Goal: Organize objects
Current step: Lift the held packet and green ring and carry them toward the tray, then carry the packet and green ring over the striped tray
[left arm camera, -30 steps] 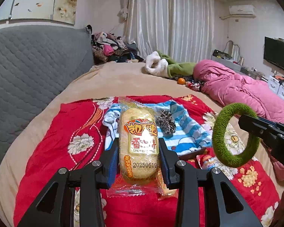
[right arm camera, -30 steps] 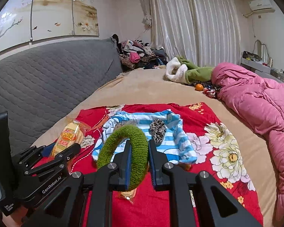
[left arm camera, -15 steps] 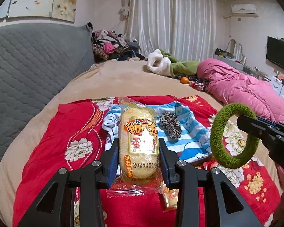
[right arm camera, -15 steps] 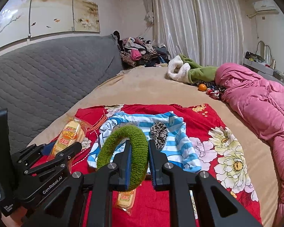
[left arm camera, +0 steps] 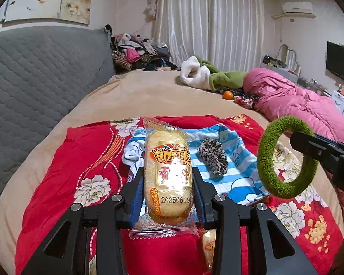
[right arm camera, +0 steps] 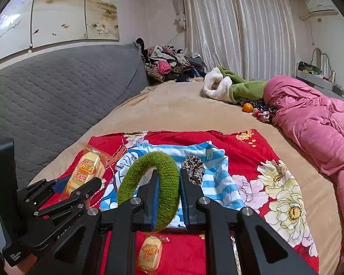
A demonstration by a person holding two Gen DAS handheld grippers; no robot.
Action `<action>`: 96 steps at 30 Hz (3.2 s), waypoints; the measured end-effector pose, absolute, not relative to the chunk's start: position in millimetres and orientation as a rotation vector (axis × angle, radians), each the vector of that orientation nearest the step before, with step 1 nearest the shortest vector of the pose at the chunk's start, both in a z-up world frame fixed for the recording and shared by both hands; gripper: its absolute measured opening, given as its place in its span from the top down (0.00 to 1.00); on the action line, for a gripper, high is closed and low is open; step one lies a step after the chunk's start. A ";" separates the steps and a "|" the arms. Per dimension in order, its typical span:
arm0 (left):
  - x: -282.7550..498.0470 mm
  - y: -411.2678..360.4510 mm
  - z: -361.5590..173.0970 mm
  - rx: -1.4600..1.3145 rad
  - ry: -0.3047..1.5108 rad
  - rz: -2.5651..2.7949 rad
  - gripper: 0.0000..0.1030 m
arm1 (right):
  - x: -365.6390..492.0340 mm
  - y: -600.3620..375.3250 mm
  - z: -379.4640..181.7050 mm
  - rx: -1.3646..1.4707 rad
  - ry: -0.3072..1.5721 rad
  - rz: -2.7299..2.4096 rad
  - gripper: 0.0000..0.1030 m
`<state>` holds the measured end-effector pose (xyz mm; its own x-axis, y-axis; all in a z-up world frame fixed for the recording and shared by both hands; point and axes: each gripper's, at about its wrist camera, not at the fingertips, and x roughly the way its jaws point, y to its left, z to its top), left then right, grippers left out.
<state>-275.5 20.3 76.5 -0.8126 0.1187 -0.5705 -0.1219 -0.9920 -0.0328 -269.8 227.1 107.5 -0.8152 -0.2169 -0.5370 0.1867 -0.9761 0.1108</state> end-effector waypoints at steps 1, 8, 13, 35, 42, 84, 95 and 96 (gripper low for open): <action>-276.3 20.1 76.2 -0.905 0.008 2.878 0.62 | -271.5 227.4 107.5 0.835 -0.083 -2.806 0.84; -293.1 20.5 68.0 -0.918 0.004 2.883 0.62 | -289.1 228.6 103.2 0.823 -0.108 -2.804 0.84; -306.8 15.9 58.4 -0.933 -0.027 2.890 0.62 | -303.0 231.1 95.7 0.831 -0.138 -2.801 0.84; -353.5 21.6 3.7 -1.006 -0.026 2.892 0.62 | -348.9 225.1 37.6 0.916 -0.149 -2.803 0.84; -365.8 16.6 -12.0 -1.012 -0.031 2.905 0.62 | -361.2 226.2 17.8 0.944 -0.165 -2.800 0.84; -389.2 37.3 -61.5 -1.143 0.025 2.855 0.62 | -390.3 213.1 -36.8 1.103 -0.087 -2.756 0.84; -392.8 40.6 -78.3 -1.209 0.027 2.818 0.62 | -399.6 205.0 -56.7 1.208 0.000 -2.751 0.84; -392.9 40.6 -78.9 -1.212 0.027 2.818 0.62 | -400.4 205.2 -58.5 1.220 0.002 -2.752 0.84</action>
